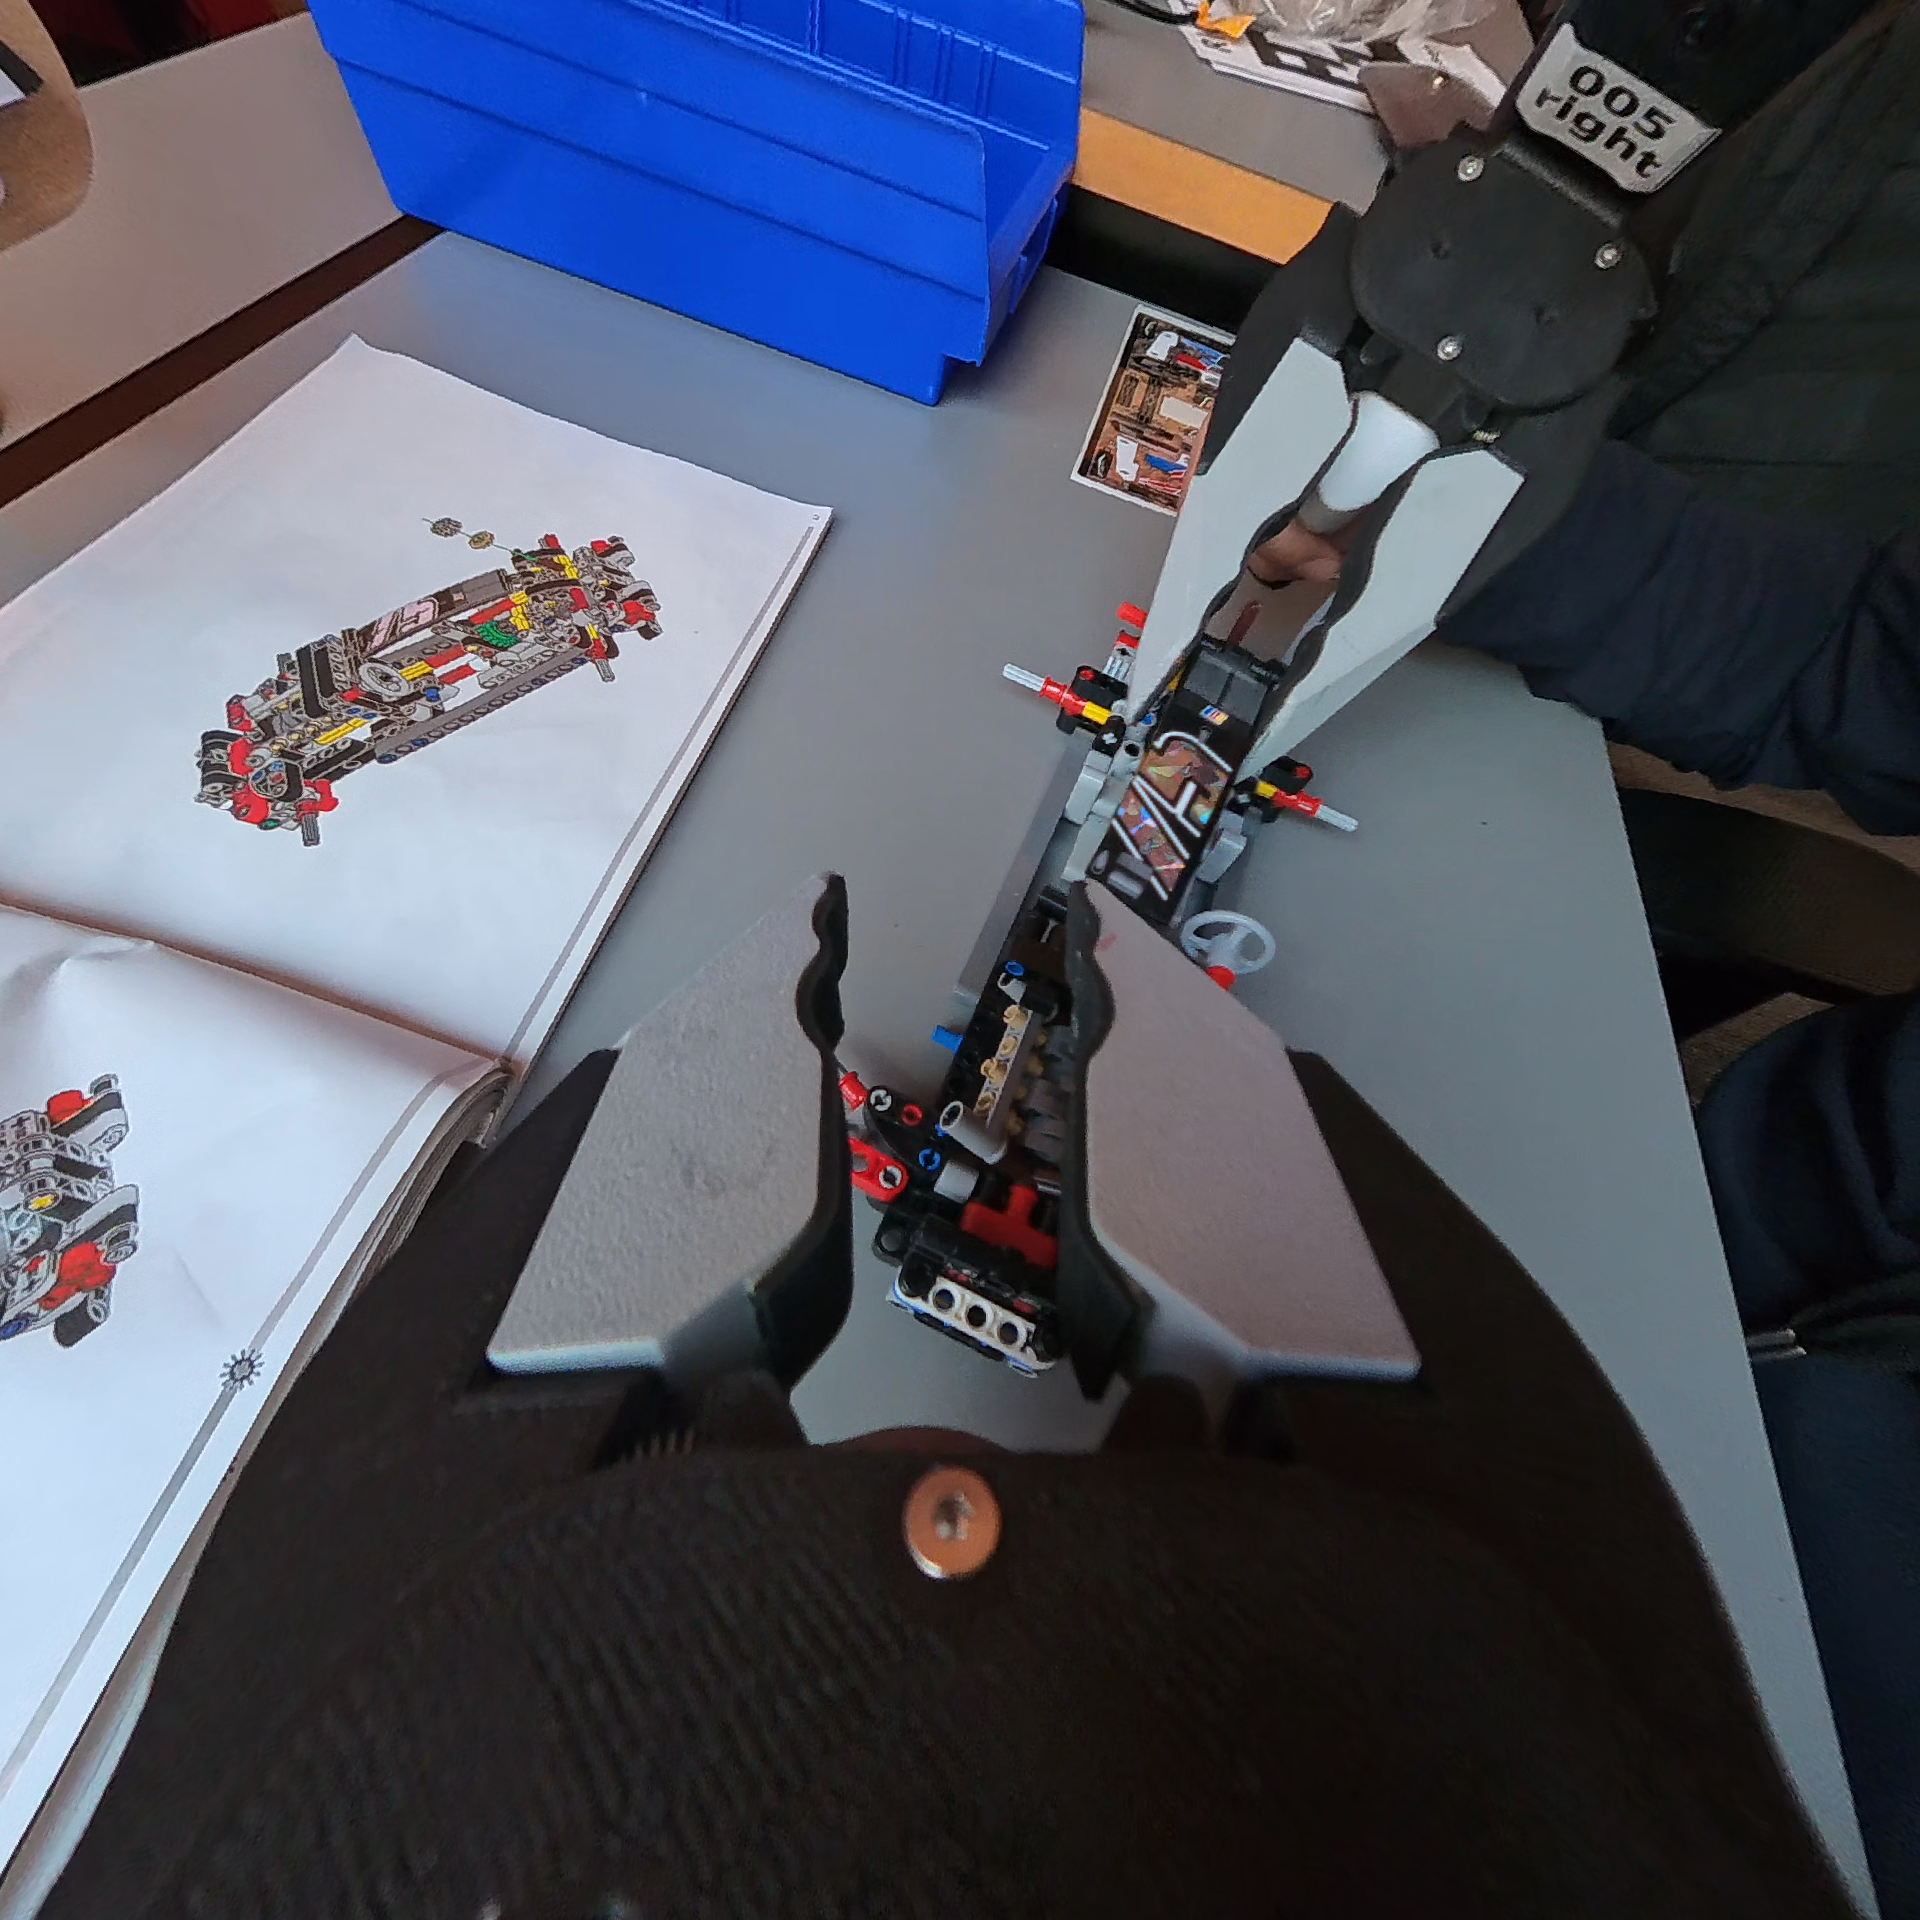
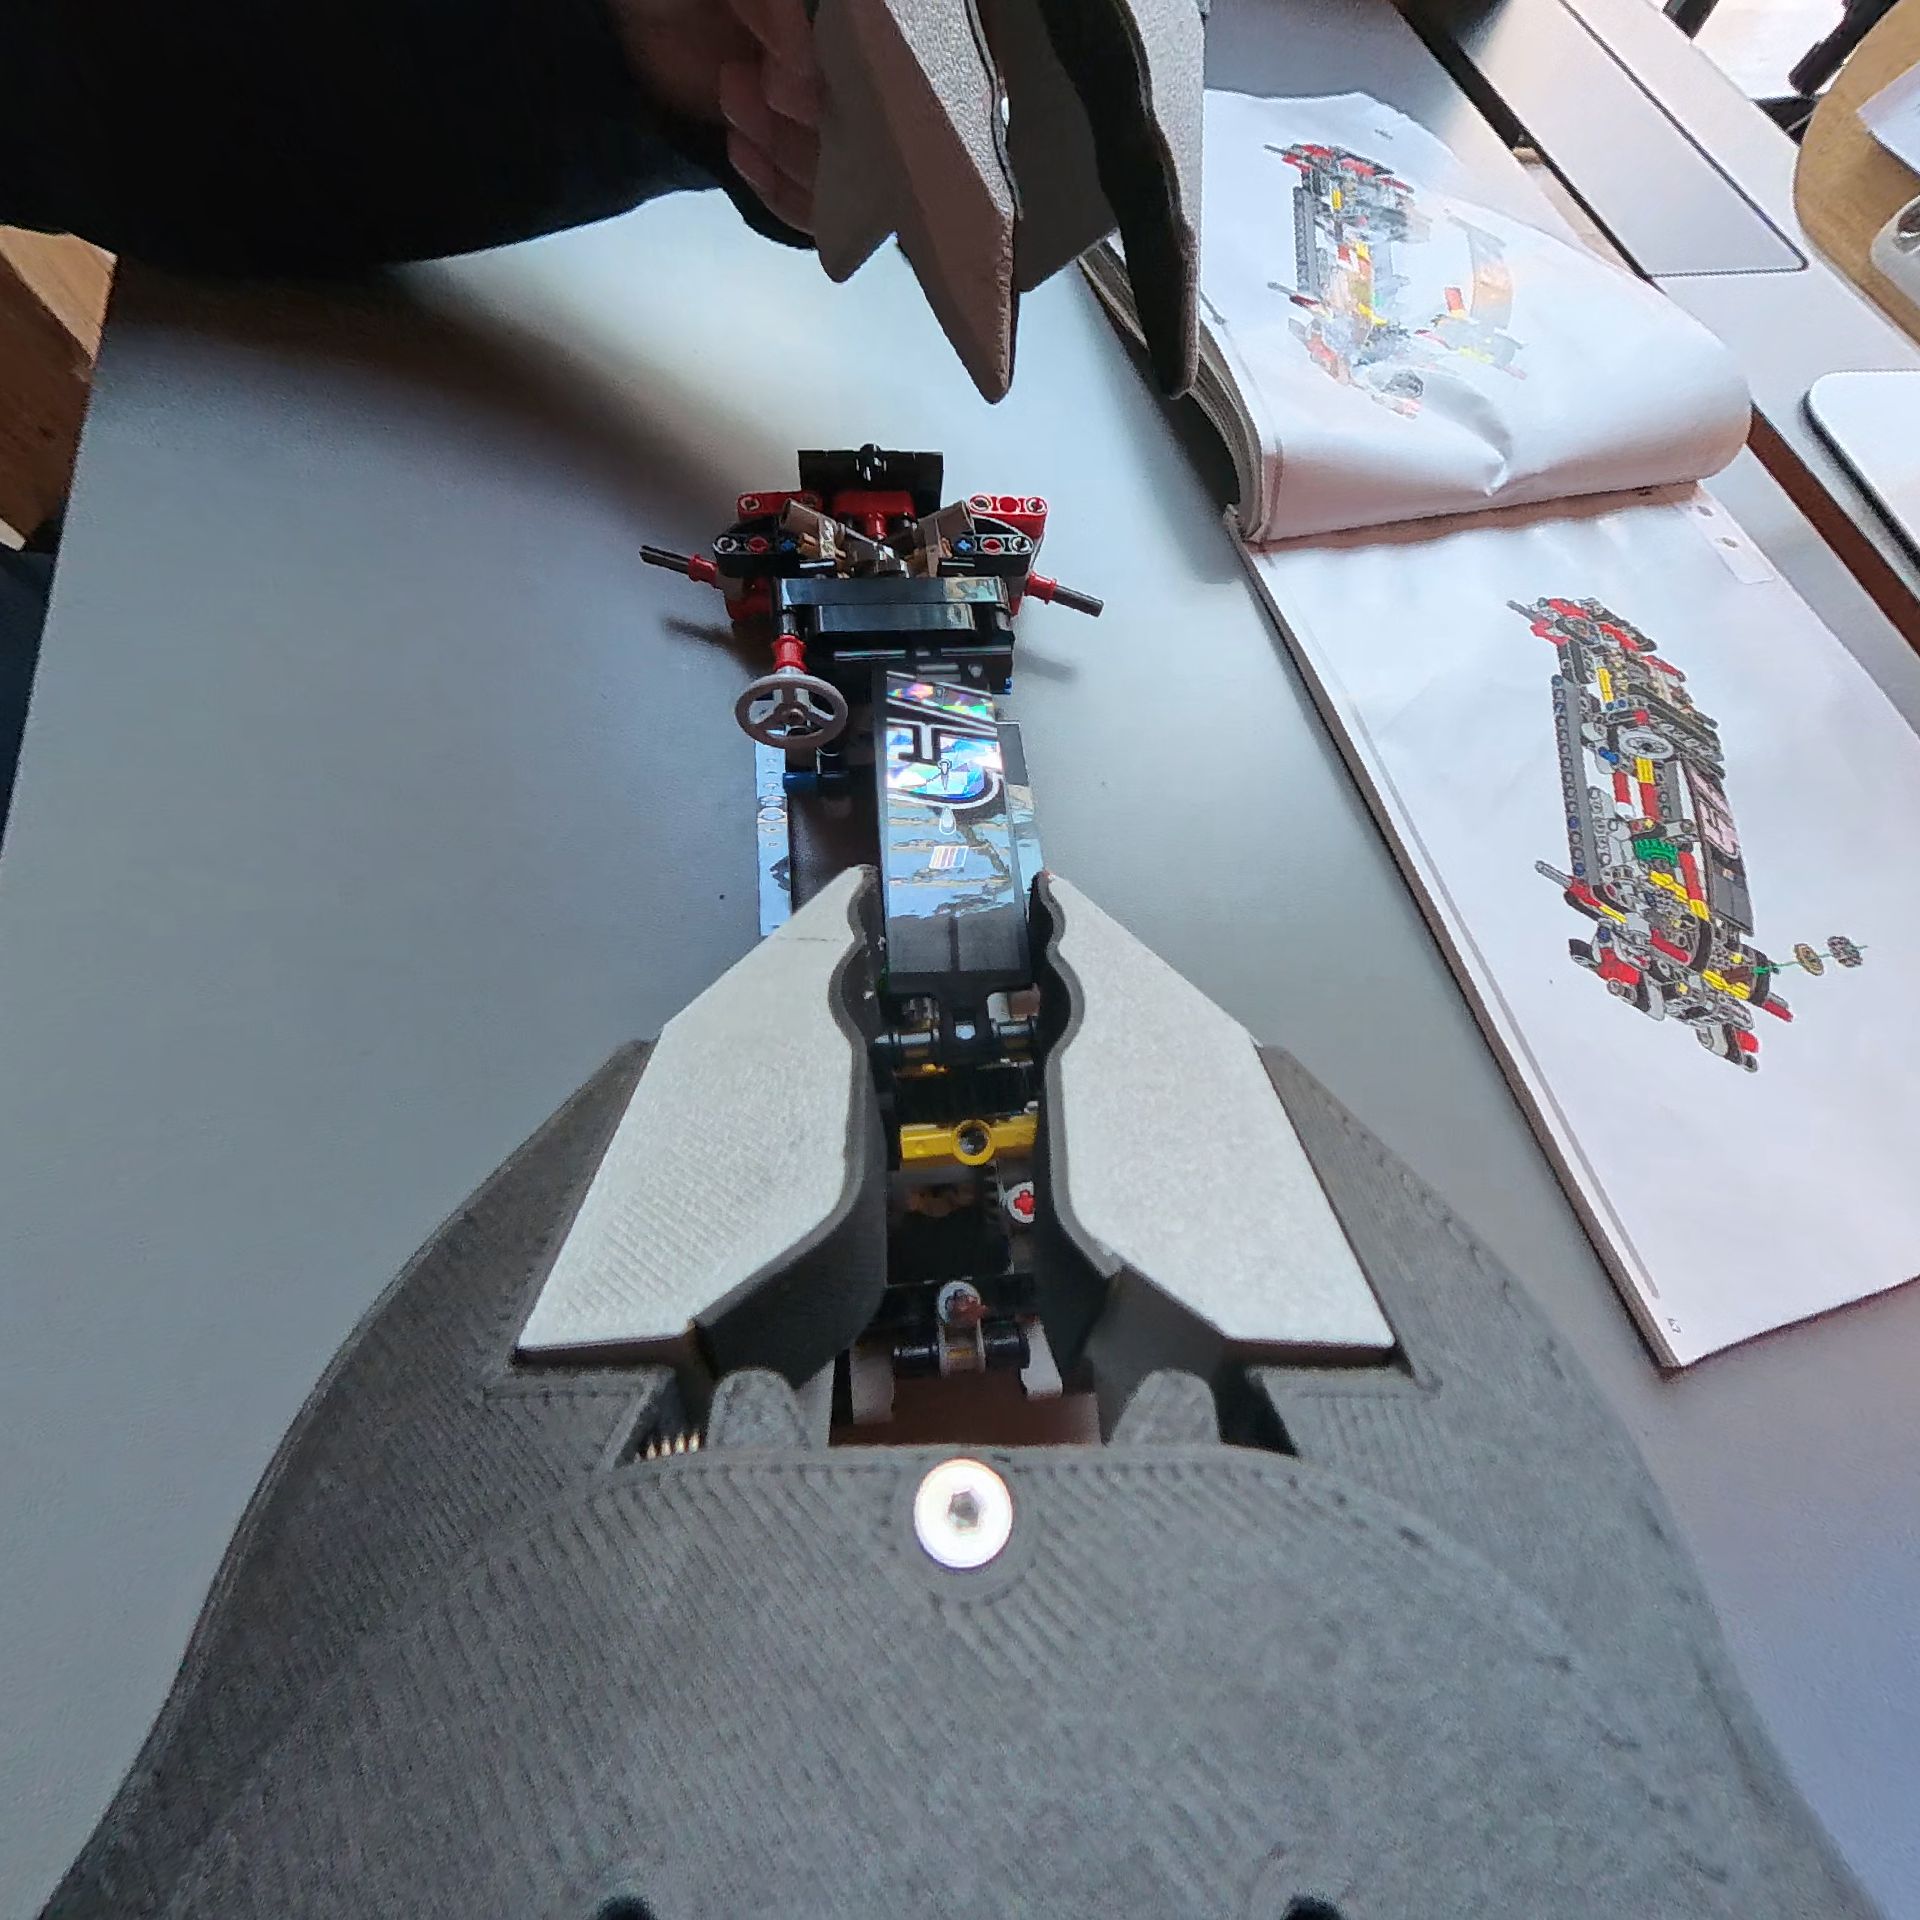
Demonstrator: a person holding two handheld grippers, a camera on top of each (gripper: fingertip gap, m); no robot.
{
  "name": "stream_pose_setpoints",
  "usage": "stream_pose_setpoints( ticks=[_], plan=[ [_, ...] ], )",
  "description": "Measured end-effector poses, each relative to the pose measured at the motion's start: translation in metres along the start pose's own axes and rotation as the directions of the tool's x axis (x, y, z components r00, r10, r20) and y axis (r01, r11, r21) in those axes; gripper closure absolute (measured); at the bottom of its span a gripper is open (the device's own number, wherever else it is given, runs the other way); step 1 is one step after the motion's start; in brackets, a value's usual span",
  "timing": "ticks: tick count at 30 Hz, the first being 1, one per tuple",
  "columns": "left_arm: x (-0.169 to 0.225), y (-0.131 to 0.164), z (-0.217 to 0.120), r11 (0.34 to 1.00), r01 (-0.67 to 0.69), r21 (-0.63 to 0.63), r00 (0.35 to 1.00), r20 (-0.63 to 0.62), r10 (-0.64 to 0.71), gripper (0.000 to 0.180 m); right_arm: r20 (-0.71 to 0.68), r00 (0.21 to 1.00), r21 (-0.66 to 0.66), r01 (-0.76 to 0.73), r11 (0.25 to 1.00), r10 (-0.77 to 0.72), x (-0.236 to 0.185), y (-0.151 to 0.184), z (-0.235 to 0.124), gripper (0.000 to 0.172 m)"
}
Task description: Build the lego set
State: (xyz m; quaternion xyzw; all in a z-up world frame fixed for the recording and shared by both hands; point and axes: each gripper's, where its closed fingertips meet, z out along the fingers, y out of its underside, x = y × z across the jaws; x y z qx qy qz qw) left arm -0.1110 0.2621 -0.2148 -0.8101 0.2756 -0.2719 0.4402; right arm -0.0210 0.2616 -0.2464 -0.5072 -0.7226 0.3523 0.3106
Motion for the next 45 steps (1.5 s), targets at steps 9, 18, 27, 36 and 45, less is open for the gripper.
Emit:
stream_pose_setpoints(
  ticks=[9,18,27,36,45],
  plan=[
    [0.0,0.003,0.002,1.0,0.001,-0.01,1.0,-0.002,-0.001,0.141,0.007,1.0,-0.001,-0.011,1.0,0.011,0.0,0.002,-0.003,0.146],
    [0.002,0.005,0.003,1.0,0.0,-0.023,1.0,-0.011,-0.001,0.141,0.021,1.0,-0.005,-0.01,1.0,0.01,-0.003,0.003,0.0,0.146],
    [0.013,0.01,0.01,0.998,-0.023,-0.059,0.999,-0.044,0.021,0.141,0.025,1.0,-0.003,-0.012,1.0,0.012,-0.003,0.003,-0.001,0.146],
    [0.043,-0.003,0.018,0.994,-0.077,-0.073,0.992,-0.109,0.069,0.141,0.022,1.0,0.003,-0.013,1.0,0.013,-0.003,0.002,-0.002,0.146],
    [0.05,-0.005,0.036,0.98,-0.099,-0.172,0.986,-0.148,0.074,0.141,0.027,1.0,0.012,-0.008,1.0,0.007,-0.005,0.001,-0.001,0.145]
  ],
)
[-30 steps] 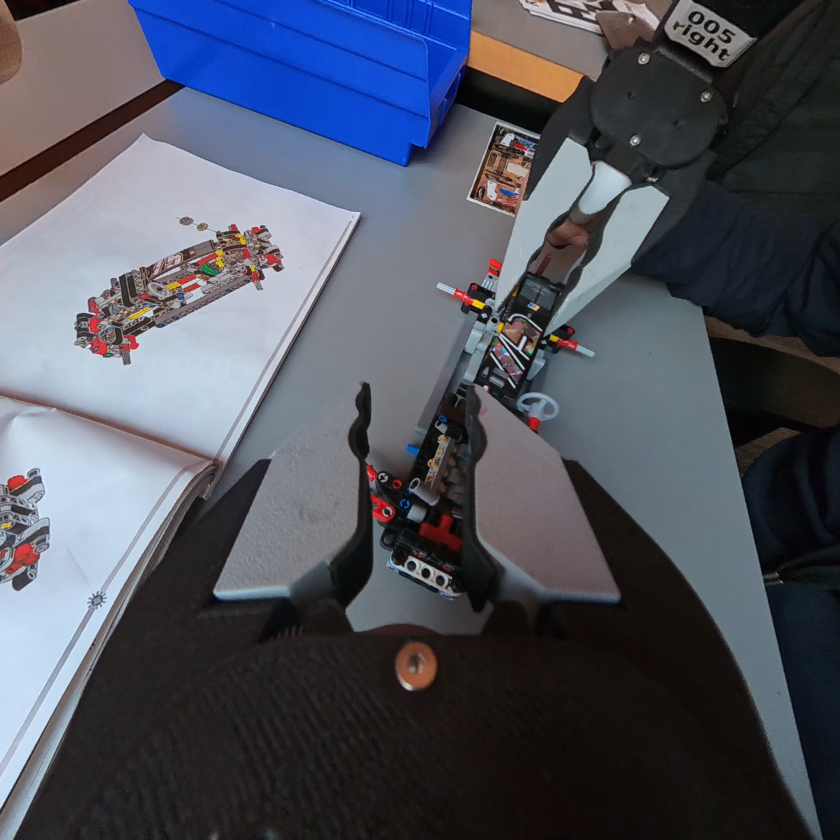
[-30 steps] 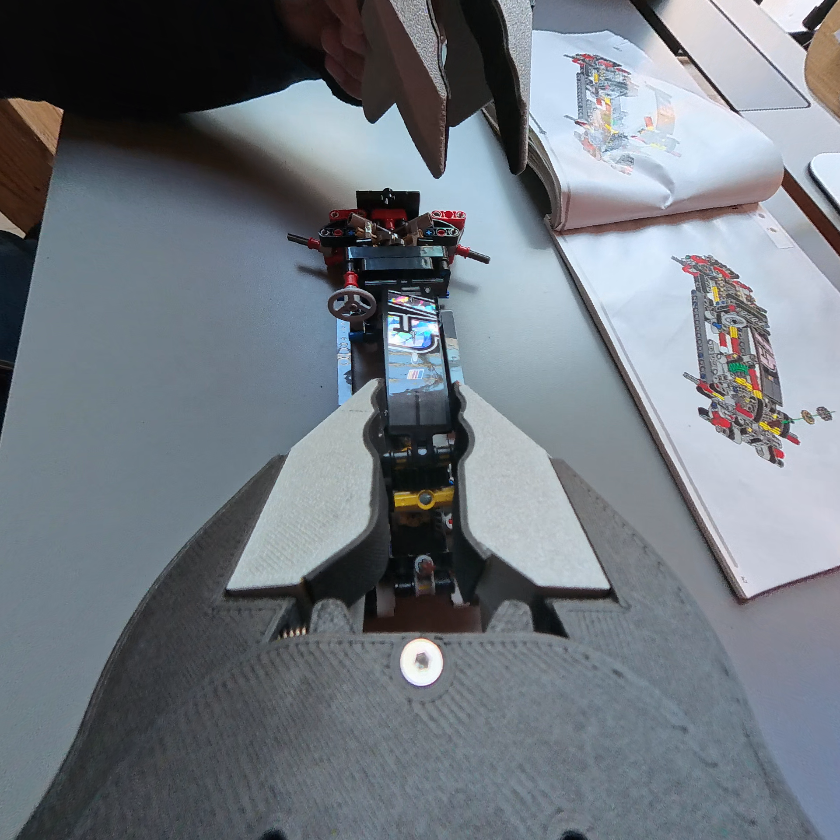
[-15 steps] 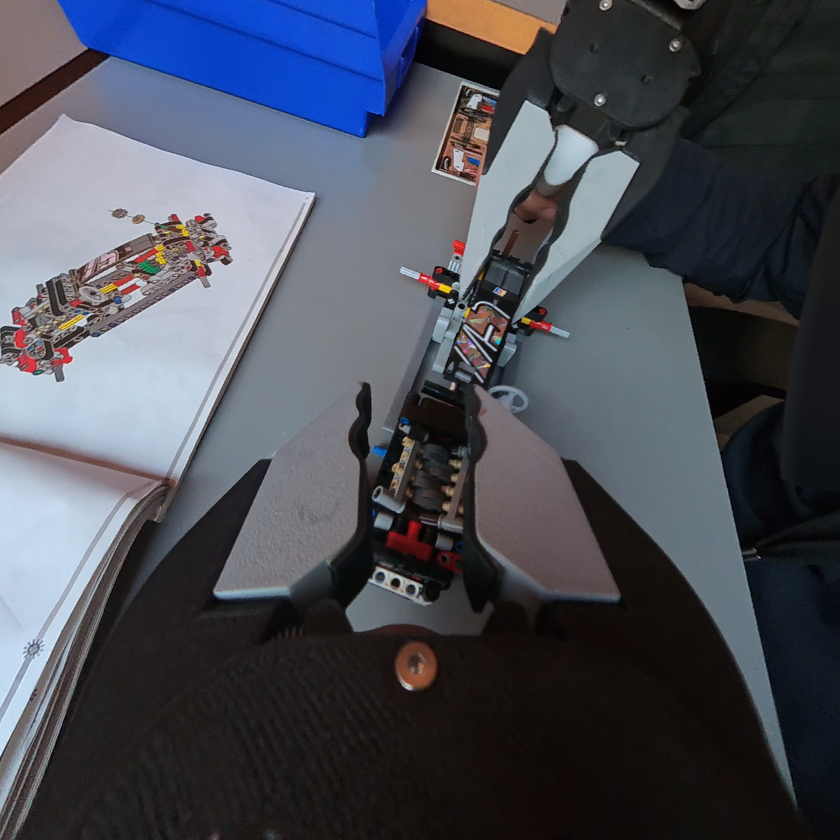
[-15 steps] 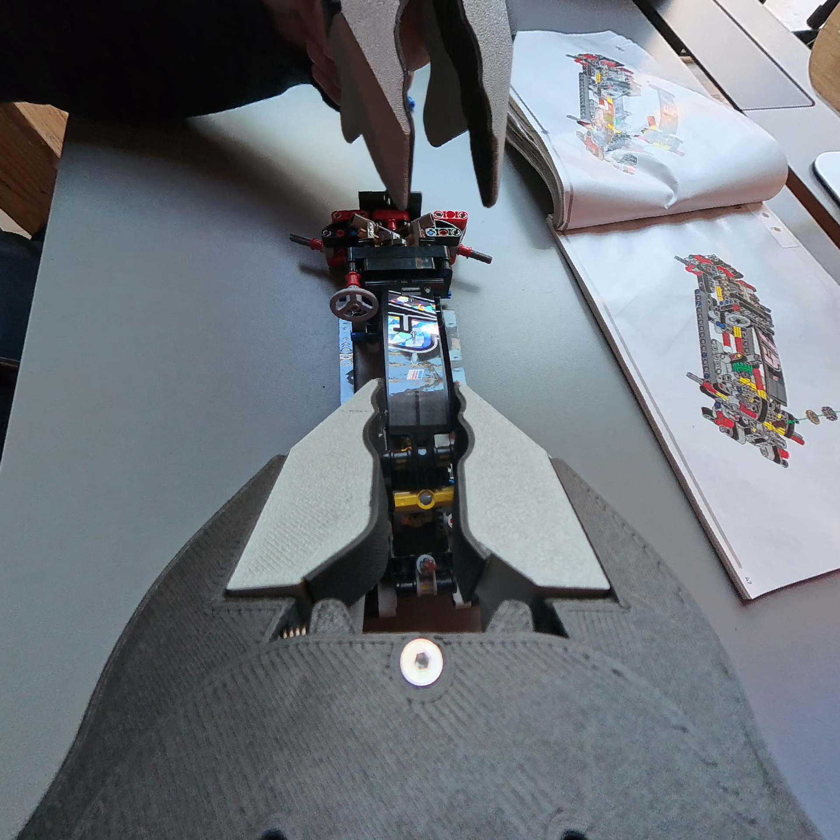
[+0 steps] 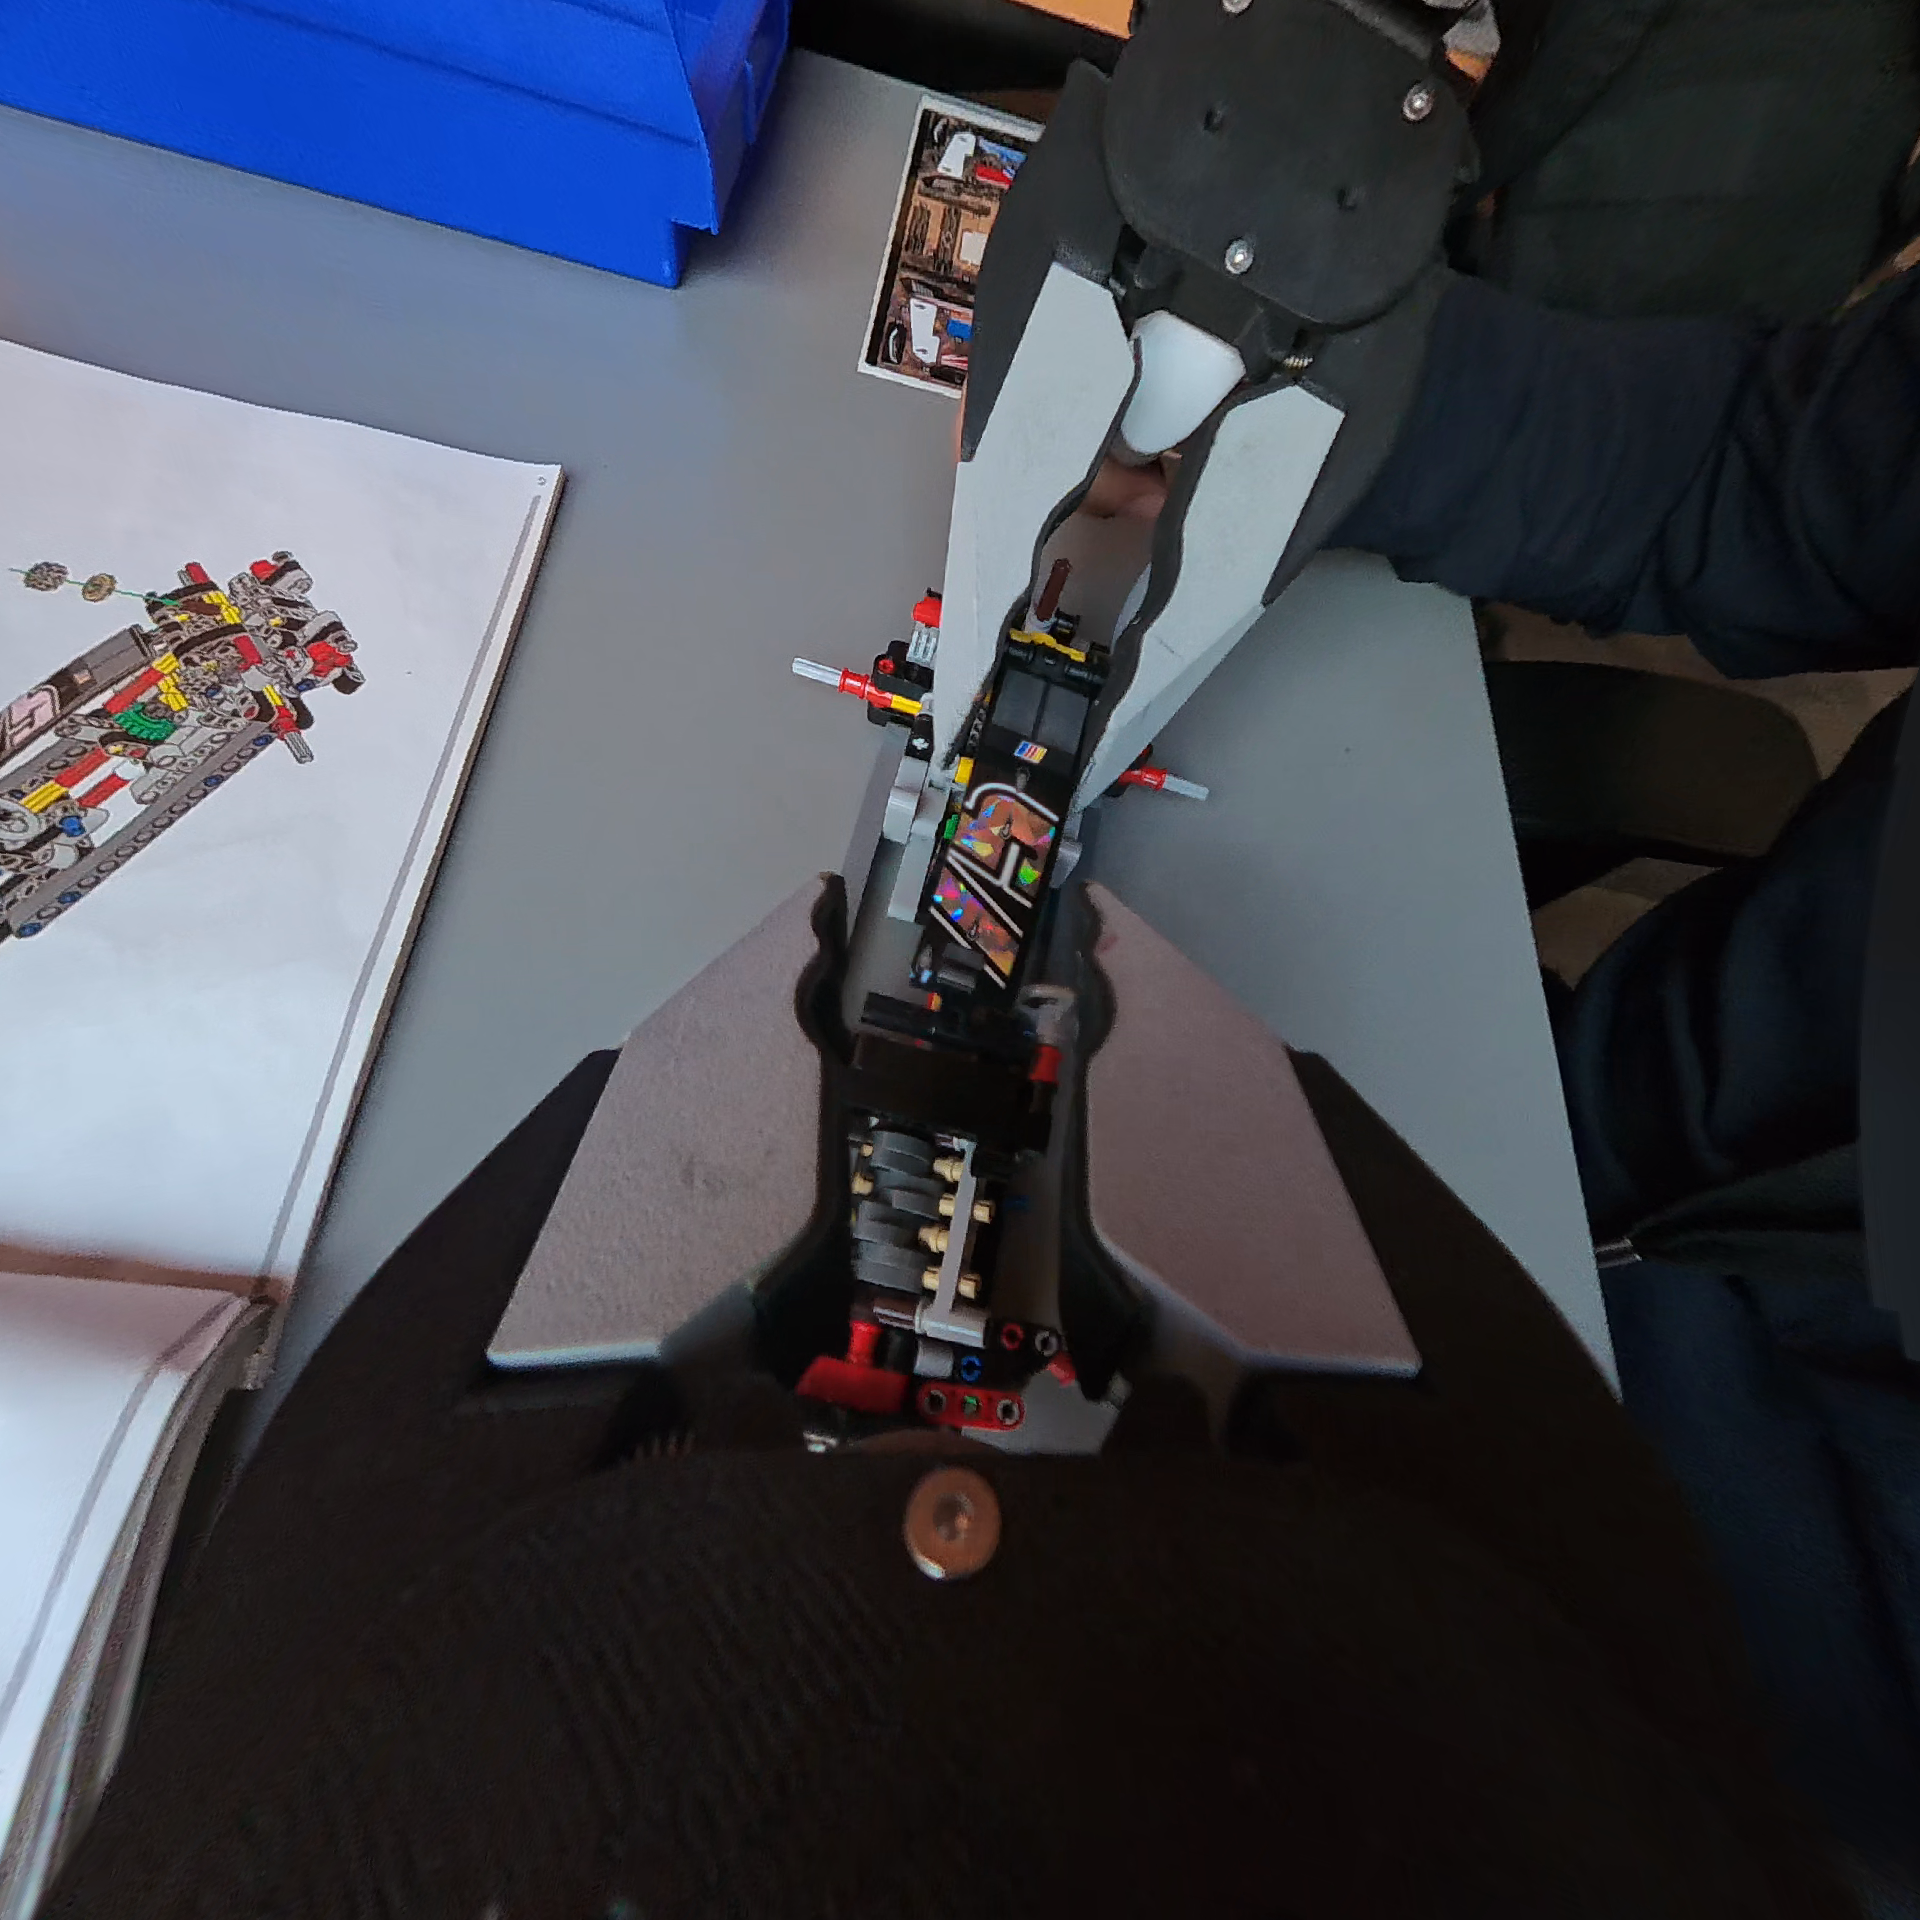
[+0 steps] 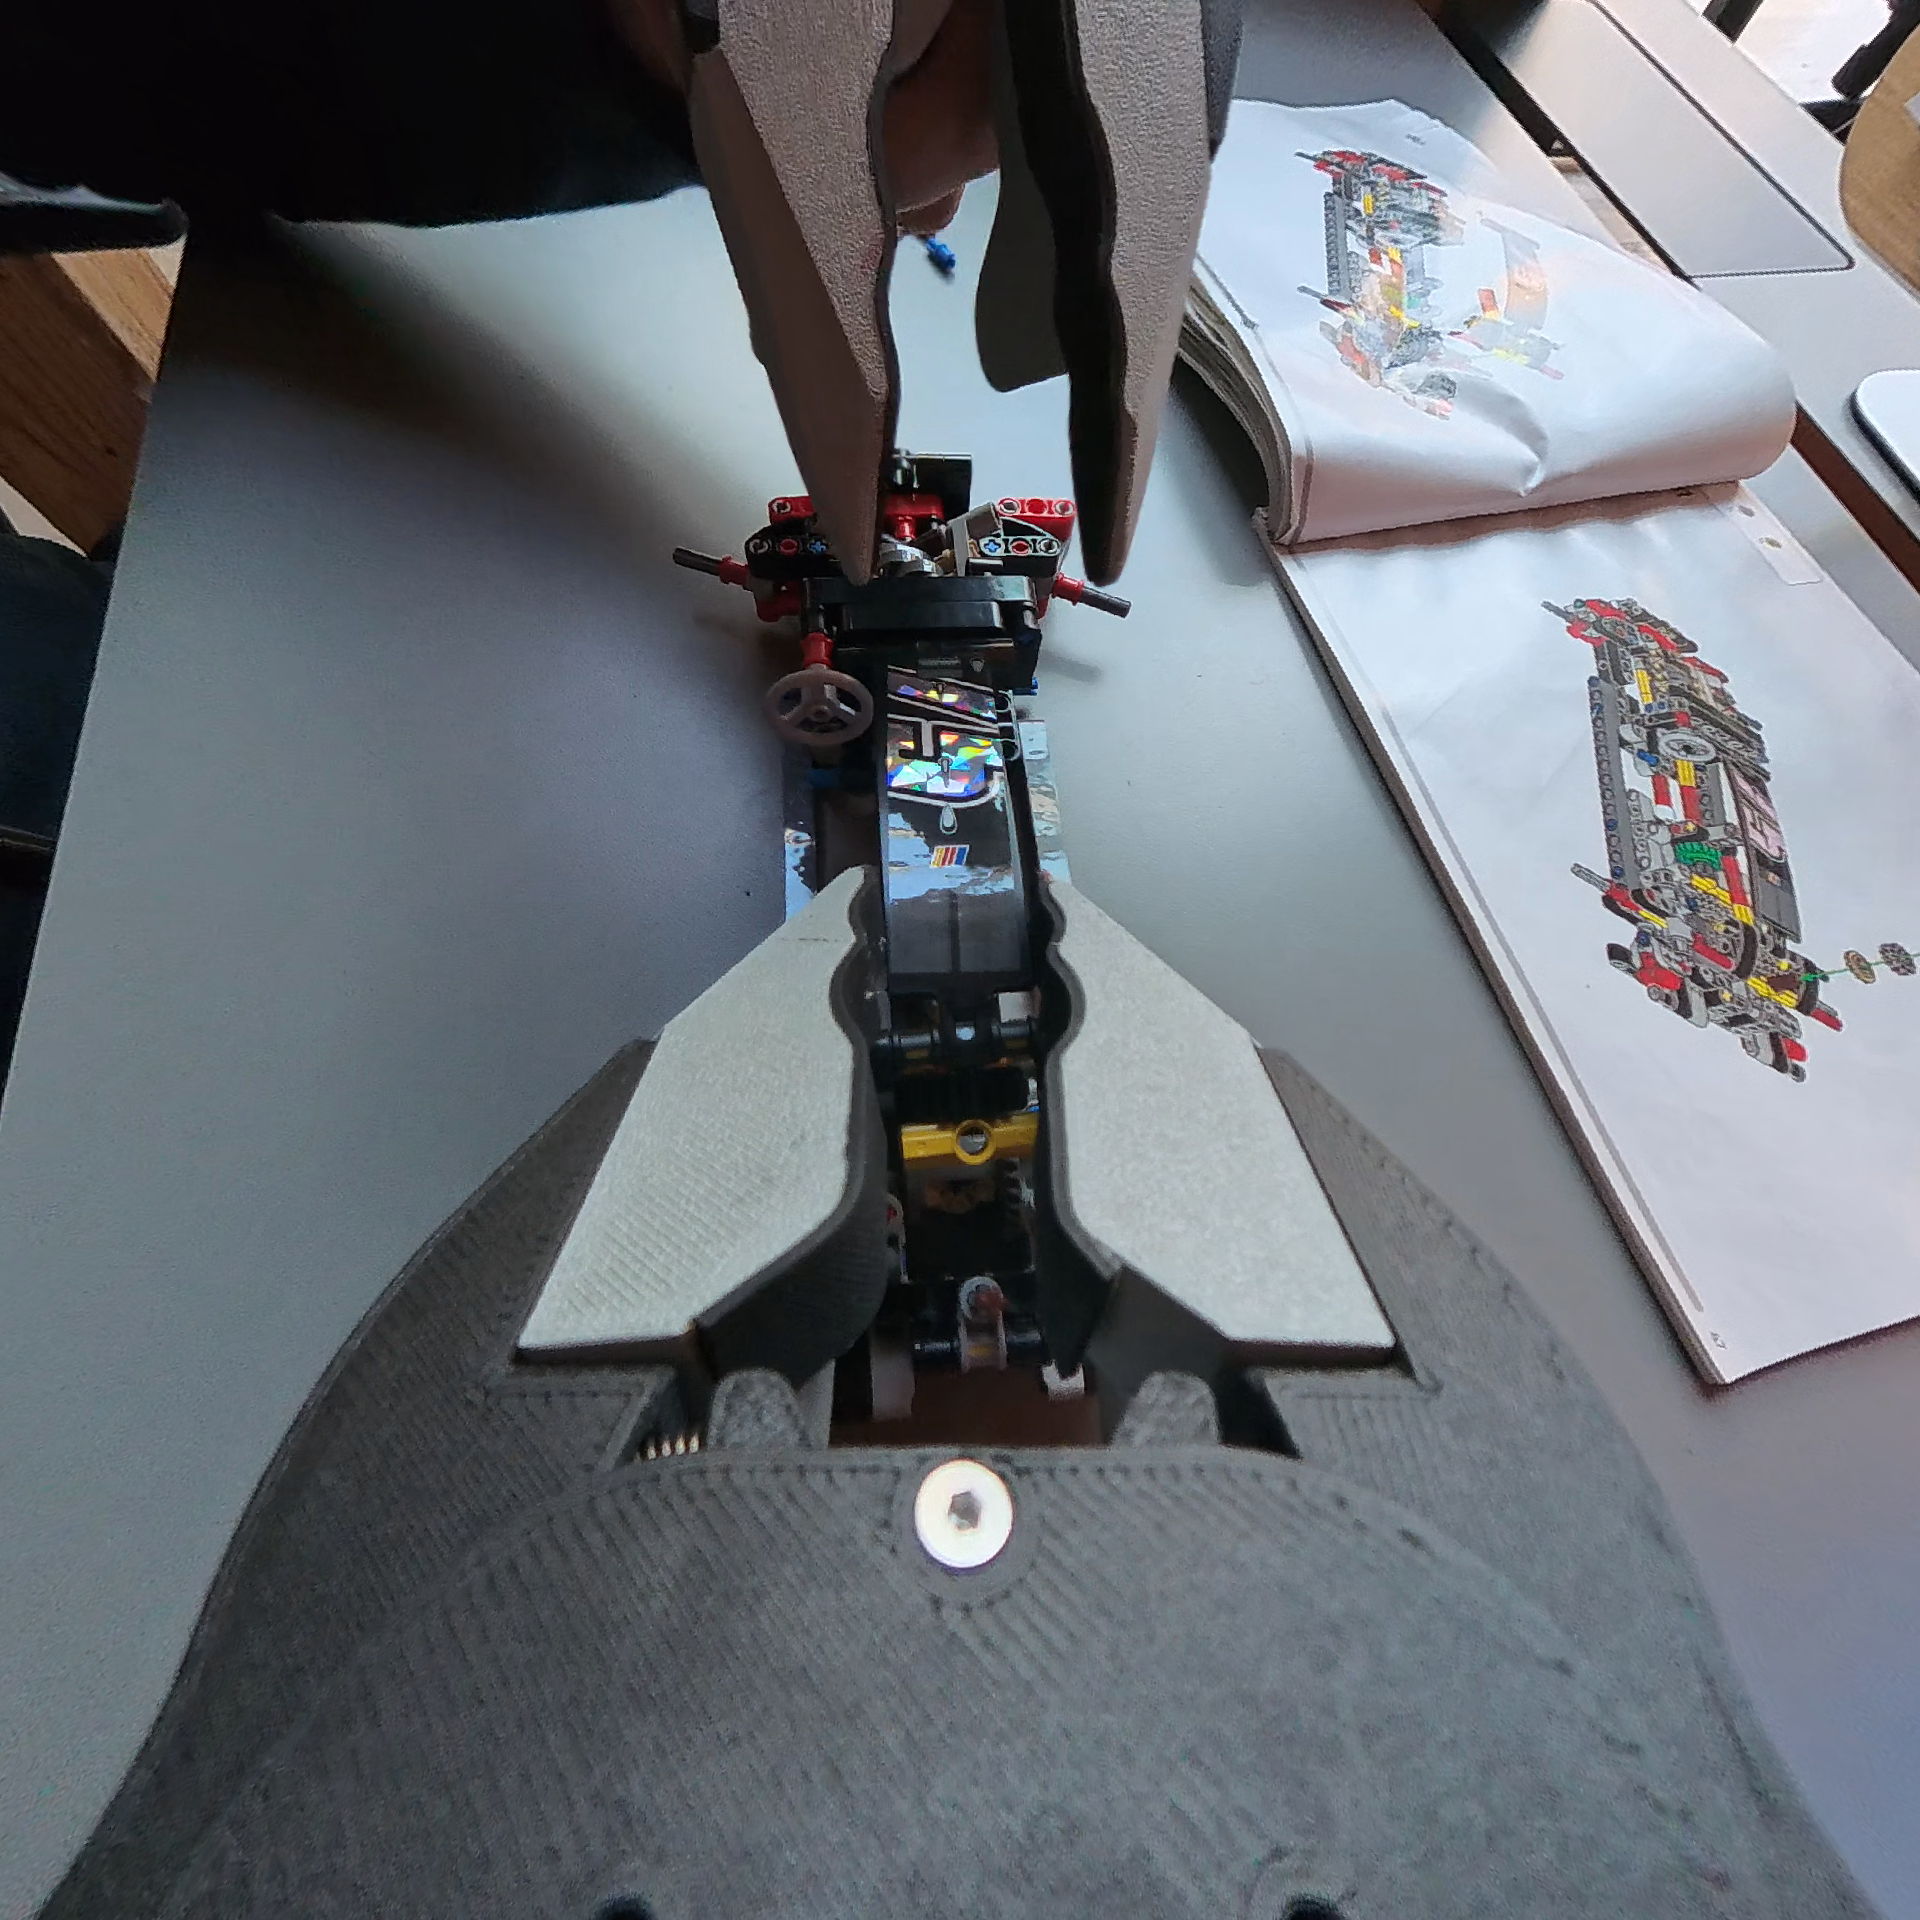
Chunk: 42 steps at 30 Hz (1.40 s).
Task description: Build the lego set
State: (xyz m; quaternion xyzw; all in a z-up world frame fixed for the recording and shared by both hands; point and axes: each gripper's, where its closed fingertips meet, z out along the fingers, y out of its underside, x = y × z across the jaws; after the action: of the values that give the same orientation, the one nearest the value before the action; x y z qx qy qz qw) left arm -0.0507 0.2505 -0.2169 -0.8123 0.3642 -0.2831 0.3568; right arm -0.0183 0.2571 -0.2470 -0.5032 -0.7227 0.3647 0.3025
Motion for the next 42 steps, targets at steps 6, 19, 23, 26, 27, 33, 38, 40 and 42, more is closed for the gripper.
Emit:
stream_pose_setpoints(
  ticks=[6,19,23,26,27,33,38,40,42],
  plan=[
    [-0.003,-0.02,0.008,1.0,-0.024,-0.014,1.0,-0.021,0.023,0.14,-0.005,1.0,0.003,-0.014,1.0,0.014,0.003,0.002,0.0,0.145],
    [0.016,0.009,0.033,0.971,-0.132,-0.198,0.988,-0.106,0.112,0.146,0.027,0.999,0.029,-0.029,0.999,0.028,0.001,0.002,-0.005,0.146],
    [0.015,0.004,0.036,0.971,-0.156,-0.182,0.985,-0.096,0.141,0.154,0.032,0.999,0.037,-0.032,0.999,0.031,0.0,0.001,-0.006,0.146],
    [0.016,0.0,0.041,0.968,-0.171,-0.181,0.983,-0.094,0.156,0.152,0.031,0.999,0.047,-0.032,0.998,0.031,0.0,0.0,-0.008,0.146],
    [0.016,-0.002,0.043,0.966,-0.186,-0.179,0.981,-0.091,0.172,0.155,0.029,0.999,0.049,-0.03,0.998,0.029,0.0,0.0,-0.009,0.146],
    [0.014,-0.006,0.048,0.953,-0.254,-0.164,0.967,-0.074,0.245,0.158,0.036,0.998,0.029,-0.046,0.999,0.045,0.002,0.007,-0.01,0.145],
    [0.01,0.0,0.05,0.955,-0.239,-0.176,0.971,-0.073,0.23,0.158,0.018,0.999,0.111,-0.039,0.993,0.037,0.011,-0.001,-0.037,0.141],
    [0.01,0.001,0.051,0.955,-0.24,-0.173,0.97,-0.079,0.229,0.157,0.017,0.998,0.151,-0.061,0.987,0.059,0.017,-0.002,-0.052,0.144],
    [0.01,0.001,0.051,0.954,-0.246,-0.171,0.969,-0.078,0.236,0.158,0.042,0.996,0.164,-0.09,0.982,0.084,0.02,0.002,-0.061,0.148]
  ],
)
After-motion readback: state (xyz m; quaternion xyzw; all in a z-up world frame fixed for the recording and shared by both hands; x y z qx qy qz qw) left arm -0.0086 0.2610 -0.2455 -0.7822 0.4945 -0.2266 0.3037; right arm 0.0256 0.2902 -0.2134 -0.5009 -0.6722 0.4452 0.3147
